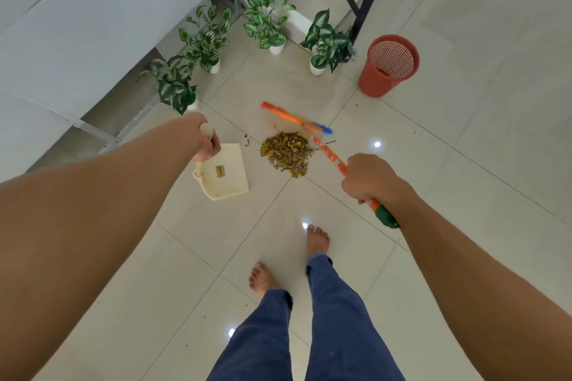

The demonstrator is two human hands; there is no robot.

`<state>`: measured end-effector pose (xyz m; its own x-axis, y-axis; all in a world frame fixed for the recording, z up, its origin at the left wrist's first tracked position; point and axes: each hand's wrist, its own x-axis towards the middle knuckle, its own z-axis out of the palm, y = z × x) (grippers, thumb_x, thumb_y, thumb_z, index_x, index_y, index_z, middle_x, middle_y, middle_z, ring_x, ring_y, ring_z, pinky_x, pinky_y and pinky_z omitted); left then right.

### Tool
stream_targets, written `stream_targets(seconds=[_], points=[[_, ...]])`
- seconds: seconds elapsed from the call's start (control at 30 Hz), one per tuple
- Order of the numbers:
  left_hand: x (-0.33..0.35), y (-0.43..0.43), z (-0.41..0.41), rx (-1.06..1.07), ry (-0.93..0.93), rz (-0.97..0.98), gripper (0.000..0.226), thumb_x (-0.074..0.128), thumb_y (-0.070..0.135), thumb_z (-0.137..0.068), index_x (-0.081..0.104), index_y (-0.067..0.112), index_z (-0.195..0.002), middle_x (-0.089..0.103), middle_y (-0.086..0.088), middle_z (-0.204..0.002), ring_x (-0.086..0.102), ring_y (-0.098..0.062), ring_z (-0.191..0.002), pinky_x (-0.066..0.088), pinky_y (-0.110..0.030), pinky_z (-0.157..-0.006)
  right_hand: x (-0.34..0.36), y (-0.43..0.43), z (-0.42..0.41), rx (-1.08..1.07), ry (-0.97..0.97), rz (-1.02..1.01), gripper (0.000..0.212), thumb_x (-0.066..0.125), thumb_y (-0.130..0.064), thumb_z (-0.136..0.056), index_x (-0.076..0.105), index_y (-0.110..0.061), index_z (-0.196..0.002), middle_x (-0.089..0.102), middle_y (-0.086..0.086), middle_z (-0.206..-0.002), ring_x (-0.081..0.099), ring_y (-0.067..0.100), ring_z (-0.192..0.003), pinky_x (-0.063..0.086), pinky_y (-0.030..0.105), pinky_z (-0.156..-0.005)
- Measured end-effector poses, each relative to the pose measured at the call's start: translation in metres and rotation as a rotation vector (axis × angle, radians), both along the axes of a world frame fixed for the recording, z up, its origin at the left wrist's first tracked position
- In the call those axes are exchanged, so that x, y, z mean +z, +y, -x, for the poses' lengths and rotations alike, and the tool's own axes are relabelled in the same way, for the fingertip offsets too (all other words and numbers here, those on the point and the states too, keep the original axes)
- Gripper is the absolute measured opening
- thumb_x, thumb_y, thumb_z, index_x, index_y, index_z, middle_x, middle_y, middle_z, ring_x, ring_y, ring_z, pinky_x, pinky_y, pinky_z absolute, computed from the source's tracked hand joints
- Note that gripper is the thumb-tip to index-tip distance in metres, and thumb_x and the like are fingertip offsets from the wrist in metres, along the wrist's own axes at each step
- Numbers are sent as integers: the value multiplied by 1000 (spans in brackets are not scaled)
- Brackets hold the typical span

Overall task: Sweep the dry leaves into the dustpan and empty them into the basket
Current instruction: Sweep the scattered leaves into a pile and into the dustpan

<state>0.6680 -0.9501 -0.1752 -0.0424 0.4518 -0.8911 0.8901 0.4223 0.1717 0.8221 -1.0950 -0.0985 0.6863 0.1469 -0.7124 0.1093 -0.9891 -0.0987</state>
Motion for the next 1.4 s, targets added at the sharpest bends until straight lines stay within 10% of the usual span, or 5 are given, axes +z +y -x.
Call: stream_targets(seconds=[0.23, 0.63, 1.07, 1.4], points=[[-22, 8, 22, -384, -114, -6, 52, 19, 12, -115, 4, -3, -162, 9, -15, -170, 21, -26, -159, 25, -28, -128, -16, 25, -14, -6, 53, -4, 8, 50, -8, -86, 58, -5, -87, 65, 6, -68, 70, 21, -68, 52, 27, -56], [-23, -9, 47, -818, -92, 84, 53, 21, 12, -114, 4, -3, -162, 10, -18, -169, 21, -28, -159, 24, -30, -129, -10, -4, 32, -249, 13, -115, 8, 53, -13, -81, 56, -12, -88, 65, 2, -65, 60, 7, -35, 40, 17, -38], [-26, -21, 66, -913, -26, 150, 54, 22, 14, -114, 5, -2, -163, 11, -17, -169, 21, -27, -158, 22, -31, -129, -14, 8, 37, -448, 202, -156, 8, 53, -9, -81, 57, -2, -79, 59, 2, -44, 51, 8, -28, 40, 17, -39], [-33, -18, 69, -888, -7, 150, 57, 24, 14, -114, -1, 2, -164, 7, -17, -170, 18, -29, -159, 22, -31, -129, 21, 10, 36, -417, 172, -191, 17, 56, -12, -85, 58, -4, -100, 65, 11, -73, 58, 15, -47, 47, 25, -48]])
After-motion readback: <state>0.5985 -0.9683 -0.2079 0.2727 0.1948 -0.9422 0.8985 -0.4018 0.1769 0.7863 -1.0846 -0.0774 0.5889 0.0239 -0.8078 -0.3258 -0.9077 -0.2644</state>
